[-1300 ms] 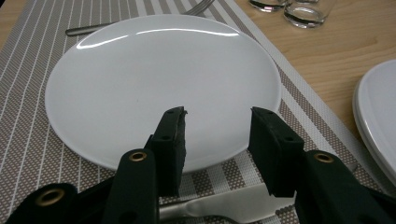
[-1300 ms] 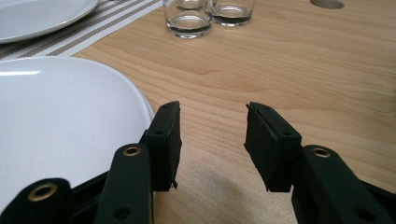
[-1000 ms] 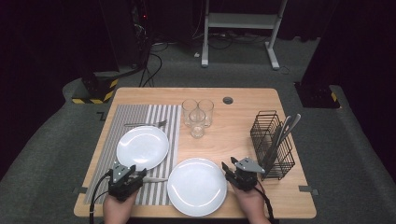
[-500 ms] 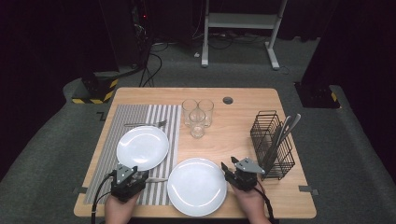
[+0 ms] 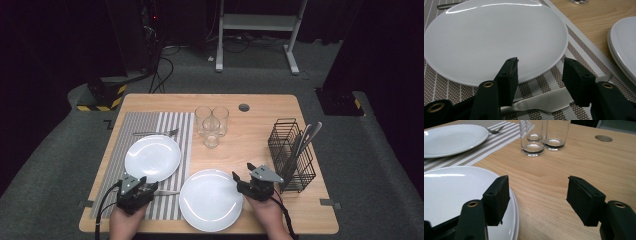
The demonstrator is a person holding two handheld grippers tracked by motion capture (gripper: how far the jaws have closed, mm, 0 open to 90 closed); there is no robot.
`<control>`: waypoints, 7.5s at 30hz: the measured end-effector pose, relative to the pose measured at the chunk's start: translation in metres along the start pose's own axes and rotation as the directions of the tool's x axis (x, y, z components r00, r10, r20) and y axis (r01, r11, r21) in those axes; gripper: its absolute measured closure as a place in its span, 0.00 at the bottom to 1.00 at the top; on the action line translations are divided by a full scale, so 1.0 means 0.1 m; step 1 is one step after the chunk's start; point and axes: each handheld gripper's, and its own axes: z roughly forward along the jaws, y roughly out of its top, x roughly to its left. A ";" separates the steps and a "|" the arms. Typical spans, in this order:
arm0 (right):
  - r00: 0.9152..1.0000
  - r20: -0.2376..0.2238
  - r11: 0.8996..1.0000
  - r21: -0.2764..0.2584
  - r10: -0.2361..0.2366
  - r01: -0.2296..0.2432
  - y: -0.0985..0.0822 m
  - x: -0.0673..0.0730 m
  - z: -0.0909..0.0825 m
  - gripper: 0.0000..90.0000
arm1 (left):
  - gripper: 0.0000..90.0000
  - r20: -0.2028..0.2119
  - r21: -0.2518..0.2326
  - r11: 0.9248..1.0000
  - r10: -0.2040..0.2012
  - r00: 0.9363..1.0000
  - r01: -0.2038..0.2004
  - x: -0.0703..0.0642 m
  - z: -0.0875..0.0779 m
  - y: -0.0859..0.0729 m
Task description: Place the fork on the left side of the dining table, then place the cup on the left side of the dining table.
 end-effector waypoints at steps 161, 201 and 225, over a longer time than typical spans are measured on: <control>1.000 0.030 1.000 0.029 0.008 -0.009 0.81 0.23 1.16 0.29 | 0.38 -0.006 -0.004 1.000 -0.004 1.000 0.004 0.20 -0.07 0.07; 1.000 0.028 1.000 -0.018 -0.001 0.002 0.93 0.29 1.13 0.31 | 0.38 -0.006 -0.002 1.000 -0.010 1.000 0.010 0.22 -0.07 0.08; 0.992 -0.115 0.996 -0.070 -0.058 0.050 1.00 0.77 0.91 0.31 | 0.38 -0.012 -0.008 1.000 -0.016 1.000 0.016 0.24 -0.10 0.08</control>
